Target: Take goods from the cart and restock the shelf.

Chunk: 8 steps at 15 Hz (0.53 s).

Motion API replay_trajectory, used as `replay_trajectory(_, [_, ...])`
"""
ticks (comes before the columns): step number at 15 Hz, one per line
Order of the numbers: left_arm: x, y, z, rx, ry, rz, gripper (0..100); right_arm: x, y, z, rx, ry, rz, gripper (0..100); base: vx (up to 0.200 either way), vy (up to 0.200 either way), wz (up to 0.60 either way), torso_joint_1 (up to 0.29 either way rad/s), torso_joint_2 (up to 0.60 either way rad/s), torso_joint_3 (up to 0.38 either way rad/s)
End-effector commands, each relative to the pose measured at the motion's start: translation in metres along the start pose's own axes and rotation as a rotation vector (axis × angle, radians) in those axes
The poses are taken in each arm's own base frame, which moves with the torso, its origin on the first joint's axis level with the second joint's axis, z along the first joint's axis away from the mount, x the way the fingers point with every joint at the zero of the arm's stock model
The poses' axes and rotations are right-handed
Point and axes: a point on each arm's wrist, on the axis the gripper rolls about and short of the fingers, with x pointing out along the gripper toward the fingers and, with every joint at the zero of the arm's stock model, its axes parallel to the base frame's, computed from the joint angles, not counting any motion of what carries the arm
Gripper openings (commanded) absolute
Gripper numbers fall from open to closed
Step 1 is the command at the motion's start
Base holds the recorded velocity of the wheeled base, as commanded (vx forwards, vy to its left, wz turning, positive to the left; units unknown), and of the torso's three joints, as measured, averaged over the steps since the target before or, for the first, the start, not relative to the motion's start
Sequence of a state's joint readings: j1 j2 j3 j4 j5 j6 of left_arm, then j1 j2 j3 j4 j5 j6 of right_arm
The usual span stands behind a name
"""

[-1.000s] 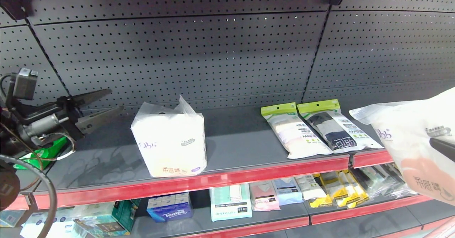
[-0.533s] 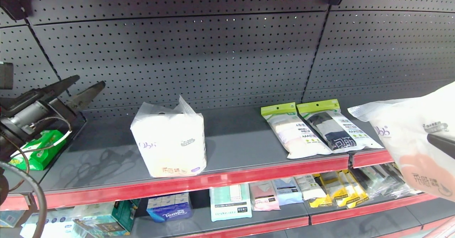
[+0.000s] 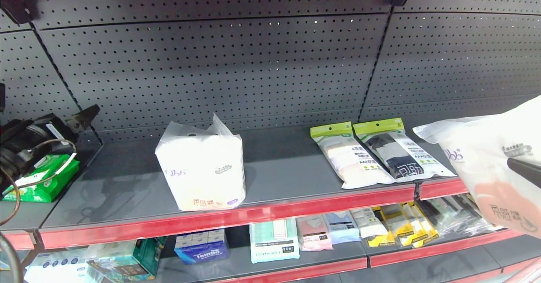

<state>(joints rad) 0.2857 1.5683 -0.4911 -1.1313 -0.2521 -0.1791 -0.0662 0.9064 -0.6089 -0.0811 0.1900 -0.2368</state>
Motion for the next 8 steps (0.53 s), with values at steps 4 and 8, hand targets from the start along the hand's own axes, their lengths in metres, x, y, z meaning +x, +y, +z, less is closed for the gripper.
replay_trajectory(4, [-0.062,-0.016,0.022,0.112,0.139,0.049,100,-0.004,0.0,0.003,-0.003,-0.019,-0.007,0,0.0,0.0,0.0,0.0,0.0,0.0])
replay_trajectory(8, [-0.125,-0.035,0.021,0.125,0.271,0.012,100,-0.012,0.003,-0.003,-0.003,-0.026,-0.017,0,0.0,0.0,0.0,0.0,0.0,0.0])
